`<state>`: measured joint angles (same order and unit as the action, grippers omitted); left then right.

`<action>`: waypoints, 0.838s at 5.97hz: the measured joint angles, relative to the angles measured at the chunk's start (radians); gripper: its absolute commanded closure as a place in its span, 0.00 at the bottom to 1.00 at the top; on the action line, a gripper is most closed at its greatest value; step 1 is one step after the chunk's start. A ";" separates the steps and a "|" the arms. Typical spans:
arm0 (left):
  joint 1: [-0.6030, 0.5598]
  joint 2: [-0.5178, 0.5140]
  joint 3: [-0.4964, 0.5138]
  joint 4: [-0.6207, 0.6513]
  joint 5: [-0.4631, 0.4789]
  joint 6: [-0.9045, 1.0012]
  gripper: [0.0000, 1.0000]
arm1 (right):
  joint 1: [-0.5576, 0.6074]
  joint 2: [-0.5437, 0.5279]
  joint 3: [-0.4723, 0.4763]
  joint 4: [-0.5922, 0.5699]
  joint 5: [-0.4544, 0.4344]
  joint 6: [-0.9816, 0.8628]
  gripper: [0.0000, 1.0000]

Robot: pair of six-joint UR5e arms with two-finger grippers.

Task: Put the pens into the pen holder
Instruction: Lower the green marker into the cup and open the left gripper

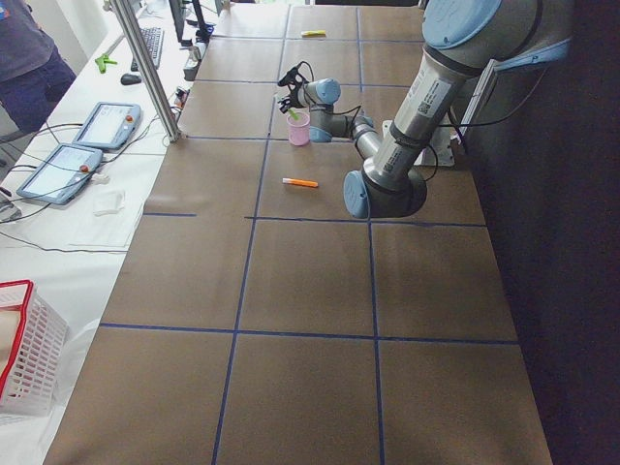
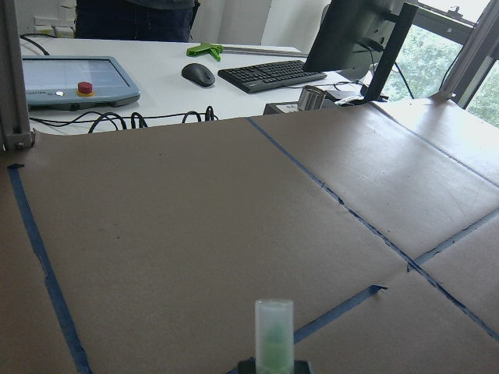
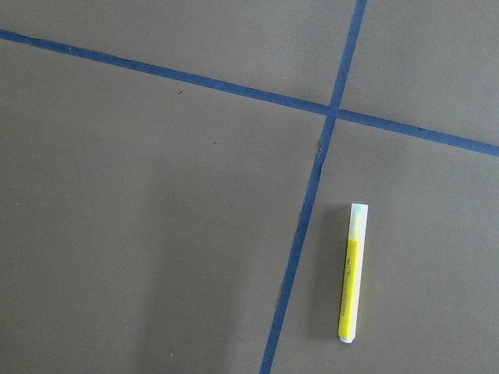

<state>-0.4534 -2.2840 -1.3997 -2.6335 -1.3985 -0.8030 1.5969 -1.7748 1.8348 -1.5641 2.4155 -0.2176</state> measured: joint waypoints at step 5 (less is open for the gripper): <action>0.001 0.016 -0.059 0.046 -0.021 0.056 0.00 | 0.000 0.000 0.000 -0.002 -0.001 0.001 0.00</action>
<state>-0.4522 -2.2682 -1.4586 -2.5876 -1.4195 -0.7468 1.5969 -1.7748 1.8351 -1.5657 2.4145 -0.2163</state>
